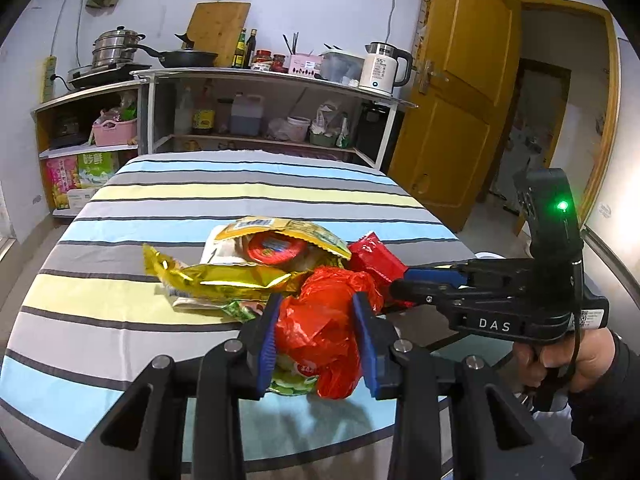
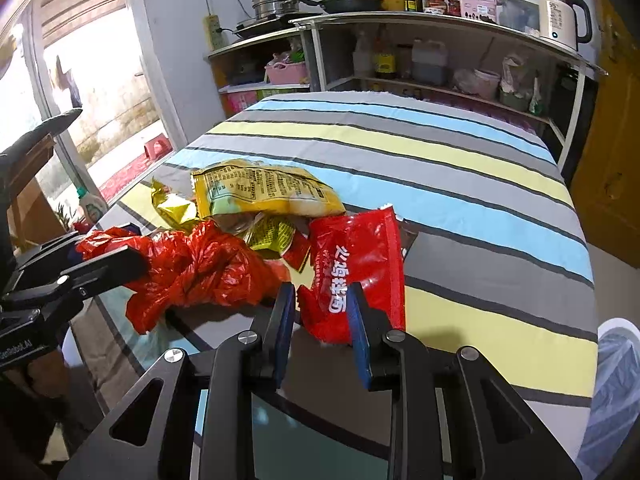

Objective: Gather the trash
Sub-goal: 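Grasp the red plastic bag with the left tool while the right tool grasps the red wrapper, then carry both red items over the wastebasket and open both tools to drop them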

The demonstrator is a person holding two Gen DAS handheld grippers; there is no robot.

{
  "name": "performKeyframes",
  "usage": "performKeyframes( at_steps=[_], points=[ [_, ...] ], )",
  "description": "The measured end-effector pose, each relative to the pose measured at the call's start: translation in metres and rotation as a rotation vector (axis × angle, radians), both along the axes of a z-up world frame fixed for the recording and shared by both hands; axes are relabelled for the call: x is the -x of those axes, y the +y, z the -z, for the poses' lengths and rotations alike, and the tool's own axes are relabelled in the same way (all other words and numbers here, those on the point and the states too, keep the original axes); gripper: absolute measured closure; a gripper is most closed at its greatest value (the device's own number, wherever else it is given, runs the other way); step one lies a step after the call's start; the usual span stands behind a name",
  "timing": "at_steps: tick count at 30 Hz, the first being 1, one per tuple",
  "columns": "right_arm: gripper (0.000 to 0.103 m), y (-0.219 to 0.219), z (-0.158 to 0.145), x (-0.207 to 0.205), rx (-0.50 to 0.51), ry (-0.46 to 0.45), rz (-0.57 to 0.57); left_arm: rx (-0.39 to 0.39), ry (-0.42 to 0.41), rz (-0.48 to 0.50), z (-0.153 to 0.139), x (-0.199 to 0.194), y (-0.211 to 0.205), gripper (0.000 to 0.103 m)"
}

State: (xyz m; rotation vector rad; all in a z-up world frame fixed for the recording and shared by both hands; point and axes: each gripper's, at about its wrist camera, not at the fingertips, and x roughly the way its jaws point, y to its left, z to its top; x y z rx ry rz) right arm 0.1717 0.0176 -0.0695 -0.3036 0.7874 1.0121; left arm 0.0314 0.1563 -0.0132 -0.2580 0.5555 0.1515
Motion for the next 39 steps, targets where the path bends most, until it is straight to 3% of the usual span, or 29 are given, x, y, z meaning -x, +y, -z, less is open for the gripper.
performKeyframes(
  at_steps=[5, 6, 7, 11, 29, 39],
  points=[
    [0.075, 0.007, 0.003, 0.004, 0.019, -0.003, -0.015, 0.005, 0.001, -0.004, 0.002, 0.003, 0.001, 0.068],
    [0.078, 0.008, 0.005, 0.004, 0.024, -0.004, -0.016, 0.006, 0.002, -0.003, 0.002, 0.003, 0.000, 0.068],
    [0.091, 0.009, 0.007, 0.003, 0.036, -0.009, -0.012, 0.008, 0.003, -0.002, 0.002, 0.002, -0.001, 0.068],
    [0.096, 0.007, 0.007, 0.004, 0.036, -0.017, 0.013, 0.017, 0.005, 0.005, 0.002, 0.001, -0.004, 0.069],
    [0.099, -0.081, -0.029, 0.017, -0.076, -0.049, 0.194, 0.011, -0.011, 0.082, -0.019, -0.016, -0.045, 0.073],
    [0.099, -0.137, -0.046, 0.022, -0.122, -0.083, 0.305, -0.021, -0.001, 0.160, -0.032, -0.042, -0.090, 0.074]
  ],
)
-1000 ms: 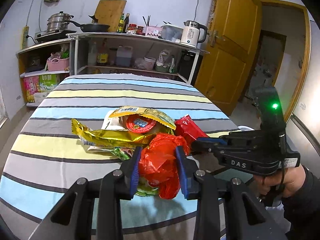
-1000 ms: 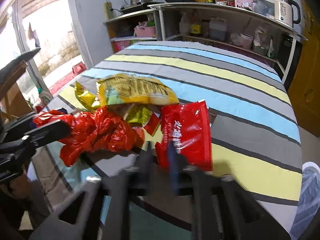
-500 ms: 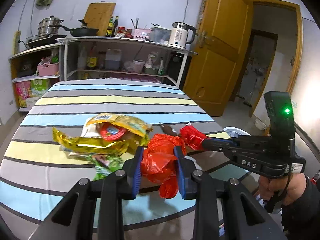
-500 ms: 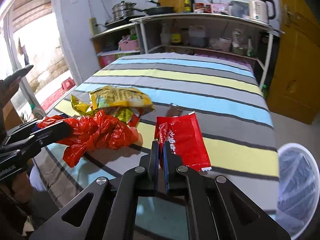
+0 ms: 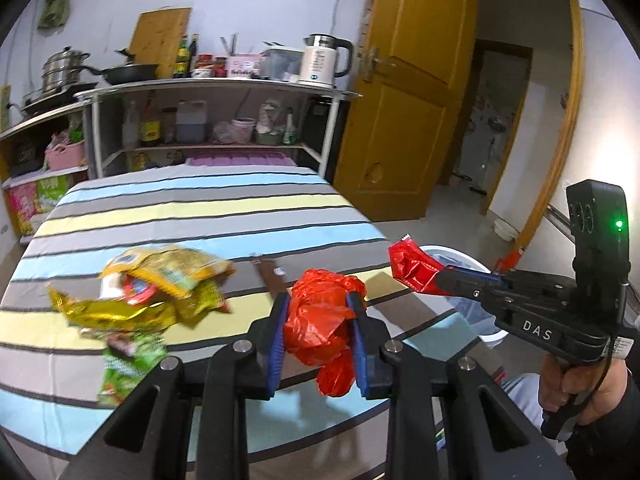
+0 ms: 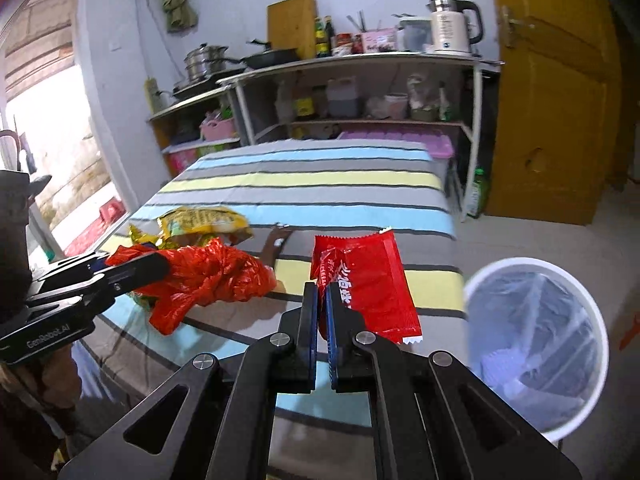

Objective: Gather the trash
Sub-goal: 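Carry both red items over the wastebasket and open both tools to drop them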

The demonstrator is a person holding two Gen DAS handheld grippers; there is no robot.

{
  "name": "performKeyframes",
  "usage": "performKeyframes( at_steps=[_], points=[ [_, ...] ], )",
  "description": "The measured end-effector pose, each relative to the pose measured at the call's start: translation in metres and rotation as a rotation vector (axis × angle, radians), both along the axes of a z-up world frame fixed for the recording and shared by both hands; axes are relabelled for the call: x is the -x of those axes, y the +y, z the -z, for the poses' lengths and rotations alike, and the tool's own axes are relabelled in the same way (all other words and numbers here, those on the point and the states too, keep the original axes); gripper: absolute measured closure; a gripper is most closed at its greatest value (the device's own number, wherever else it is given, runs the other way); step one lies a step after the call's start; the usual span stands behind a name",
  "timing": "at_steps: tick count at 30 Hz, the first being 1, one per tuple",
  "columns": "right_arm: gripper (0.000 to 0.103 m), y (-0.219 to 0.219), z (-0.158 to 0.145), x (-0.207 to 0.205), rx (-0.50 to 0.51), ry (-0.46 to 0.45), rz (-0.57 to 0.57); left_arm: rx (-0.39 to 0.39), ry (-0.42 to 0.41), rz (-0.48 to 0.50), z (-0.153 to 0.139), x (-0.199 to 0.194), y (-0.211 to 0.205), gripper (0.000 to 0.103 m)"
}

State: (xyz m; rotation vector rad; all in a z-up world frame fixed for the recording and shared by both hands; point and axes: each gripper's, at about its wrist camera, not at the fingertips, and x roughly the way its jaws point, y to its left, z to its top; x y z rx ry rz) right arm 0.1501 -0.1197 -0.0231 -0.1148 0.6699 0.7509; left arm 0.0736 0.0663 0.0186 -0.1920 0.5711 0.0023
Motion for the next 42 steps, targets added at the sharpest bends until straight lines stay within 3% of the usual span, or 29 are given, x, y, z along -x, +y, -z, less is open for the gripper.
performKeyframes(
  at_steps=[21, 42],
  points=[
    [0.099, -0.095, -0.007, -0.015, -0.054, -0.017, 0.195, 0.001, -0.051, 0.136, -0.031, -0.056, -0.063, 0.076],
    [0.099, -0.155, 0.037, -0.056, -0.029, 0.091, 0.337, 0.014, 0.094, 0.327, 0.017, -0.141, -0.153, 0.076]
  ],
)
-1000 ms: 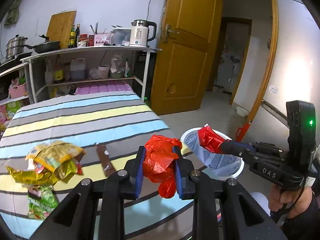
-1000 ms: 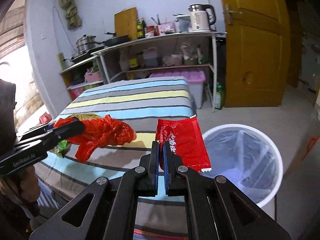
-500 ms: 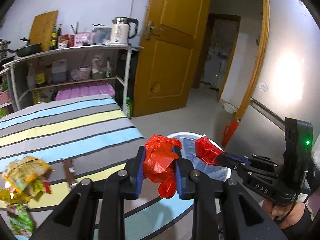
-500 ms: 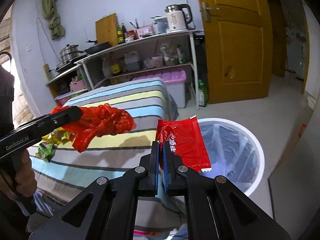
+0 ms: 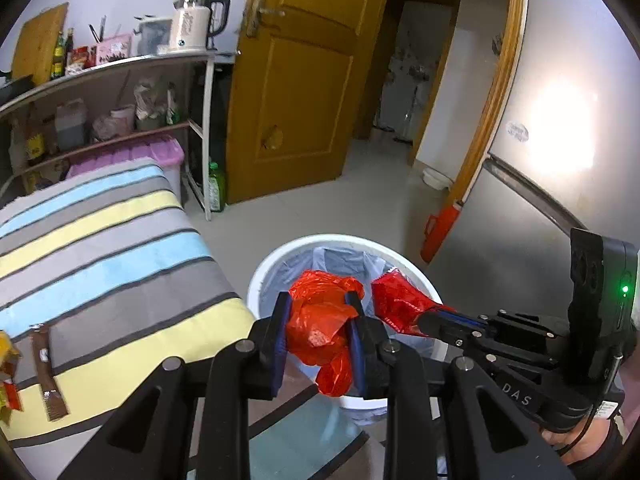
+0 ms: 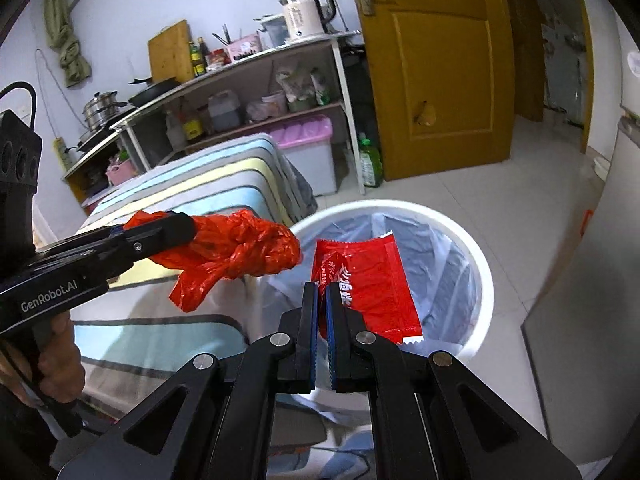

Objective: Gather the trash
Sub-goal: 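Carry both red items over the wastebasket and open both tools to drop them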

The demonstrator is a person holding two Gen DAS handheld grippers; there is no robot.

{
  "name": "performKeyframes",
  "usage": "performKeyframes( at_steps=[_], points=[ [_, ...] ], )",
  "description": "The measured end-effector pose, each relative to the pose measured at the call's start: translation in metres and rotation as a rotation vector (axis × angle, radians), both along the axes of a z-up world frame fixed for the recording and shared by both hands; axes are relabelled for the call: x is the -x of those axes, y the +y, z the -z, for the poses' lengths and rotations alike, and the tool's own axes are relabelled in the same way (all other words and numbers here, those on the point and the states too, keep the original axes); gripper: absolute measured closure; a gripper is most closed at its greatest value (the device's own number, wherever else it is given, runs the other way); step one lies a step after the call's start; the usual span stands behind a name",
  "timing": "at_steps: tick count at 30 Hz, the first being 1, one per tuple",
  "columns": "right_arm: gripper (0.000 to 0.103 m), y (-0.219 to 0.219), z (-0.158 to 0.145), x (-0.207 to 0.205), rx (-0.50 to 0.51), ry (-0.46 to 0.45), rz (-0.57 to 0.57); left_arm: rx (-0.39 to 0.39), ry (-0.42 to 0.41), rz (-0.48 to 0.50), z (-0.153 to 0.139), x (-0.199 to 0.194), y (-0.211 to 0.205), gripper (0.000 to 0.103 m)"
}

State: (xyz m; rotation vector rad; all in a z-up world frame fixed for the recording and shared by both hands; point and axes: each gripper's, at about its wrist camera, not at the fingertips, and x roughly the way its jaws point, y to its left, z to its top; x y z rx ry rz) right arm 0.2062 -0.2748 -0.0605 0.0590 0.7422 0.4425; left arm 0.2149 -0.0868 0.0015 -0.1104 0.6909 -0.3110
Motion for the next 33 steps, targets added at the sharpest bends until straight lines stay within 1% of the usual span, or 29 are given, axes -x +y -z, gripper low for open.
performKeyframes(
  at_steps=[5, 8, 16, 22, 27, 31, 33],
  points=[
    [0.099, -0.006, 0.012, -0.010, 0.004, 0.035, 0.016, -0.008, 0.032, 0.020, 0.012, -0.011, -0.012, 0.075],
    [0.096, -0.009, 0.017, -0.014, 0.005, 0.050, 0.024, -0.013, 0.047, 0.027, 0.017, -0.017, -0.017, 0.074],
    [0.094, -0.013, 0.018, -0.016, 0.010, 0.040, 0.034, -0.003, 0.070, 0.035, 0.021, -0.023, -0.017, 0.072],
    [0.093, -0.013, 0.010, -0.011, 0.017, 0.017, 0.037, 0.004, 0.067, 0.035, 0.020, -0.020, -0.014, 0.071],
    [0.091, -0.010, -0.005, -0.001, 0.031, -0.020, 0.037, 0.012, 0.045, 0.029, 0.013, -0.011, -0.009, 0.071],
    [0.085, -0.003, -0.018, 0.009, 0.033, -0.054, 0.016, 0.022, 0.026, 0.013, 0.005, -0.001, 0.000, 0.071],
    [0.084, 0.001, -0.022, 0.013, 0.036, -0.065, 0.006, 0.024, 0.016, 0.003, 0.002, 0.005, 0.005, 0.071]
  ],
)
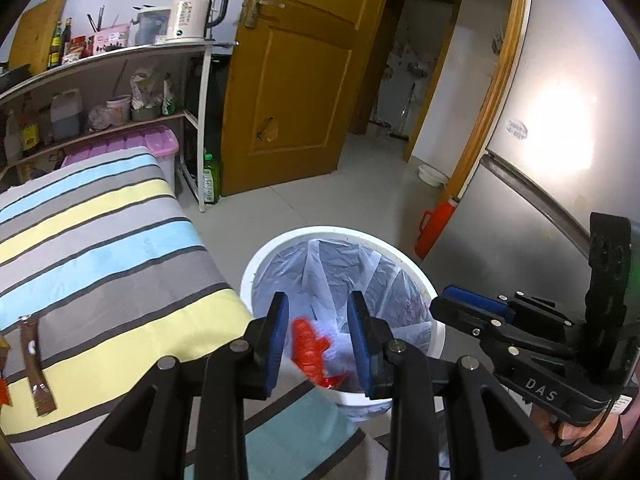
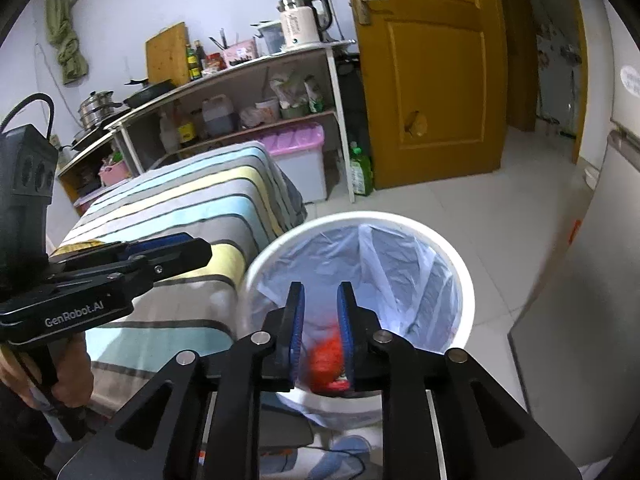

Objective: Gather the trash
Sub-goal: 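Carry both red items over the wastebasket and open both tools to drop them, then move both tools back toward the remaining wrappers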

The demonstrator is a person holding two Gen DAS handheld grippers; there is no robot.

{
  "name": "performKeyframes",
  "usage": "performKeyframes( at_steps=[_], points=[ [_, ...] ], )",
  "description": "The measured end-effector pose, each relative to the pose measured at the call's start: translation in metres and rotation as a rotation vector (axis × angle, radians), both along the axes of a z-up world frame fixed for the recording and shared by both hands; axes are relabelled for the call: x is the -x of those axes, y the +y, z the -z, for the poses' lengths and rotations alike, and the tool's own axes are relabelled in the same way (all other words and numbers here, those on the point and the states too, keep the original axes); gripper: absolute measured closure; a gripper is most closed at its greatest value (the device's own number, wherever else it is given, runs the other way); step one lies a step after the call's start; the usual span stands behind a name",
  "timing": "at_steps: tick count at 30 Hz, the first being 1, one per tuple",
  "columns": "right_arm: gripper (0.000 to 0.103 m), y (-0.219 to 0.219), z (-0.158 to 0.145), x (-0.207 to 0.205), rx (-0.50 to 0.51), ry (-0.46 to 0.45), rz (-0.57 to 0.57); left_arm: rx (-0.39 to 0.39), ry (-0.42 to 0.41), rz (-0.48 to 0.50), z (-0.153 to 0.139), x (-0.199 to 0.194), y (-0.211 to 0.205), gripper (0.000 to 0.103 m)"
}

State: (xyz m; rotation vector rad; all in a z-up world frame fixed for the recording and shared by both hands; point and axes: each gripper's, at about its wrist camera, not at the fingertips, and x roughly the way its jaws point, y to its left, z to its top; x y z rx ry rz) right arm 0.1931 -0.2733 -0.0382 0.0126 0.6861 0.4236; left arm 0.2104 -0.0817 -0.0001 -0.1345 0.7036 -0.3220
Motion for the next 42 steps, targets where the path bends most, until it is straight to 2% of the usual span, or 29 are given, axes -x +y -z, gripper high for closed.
performKeyframes(
  at_steps=[10, 11, 13, 19, 33, 42],
  points=[
    [0.078, 0.028, -0.028, 0.033, 0.023, -0.080, -0.066, -0.002, -0.067, -0.059, -0.020, 0.043, 0.027, 0.071],
    [0.077, 0.032, -0.031, 0.037, 0.025, -0.087, -0.073, -0.002, -0.074, -0.067, -0.023, 0.047, 0.030, 0.070],
    [0.077, 0.042, -0.037, 0.045, 0.030, -0.105, -0.096, 0.000, -0.093, -0.085, -0.028, 0.057, 0.037, 0.061],
    [0.076, 0.068, -0.046, 0.065, 0.035, -0.135, -0.160, -0.009, -0.134, -0.142, -0.038, 0.086, 0.060, 0.054],
    [0.074, 0.114, -0.050, 0.090, 0.040, -0.150, -0.276, -0.012, -0.152, -0.277, -0.034, 0.132, 0.109, 0.049],
    [0.067, 0.133, -0.045, 0.096, 0.039, -0.145, -0.331, -0.027, -0.157, -0.361, -0.027, 0.155, 0.132, 0.047]
  ],
)
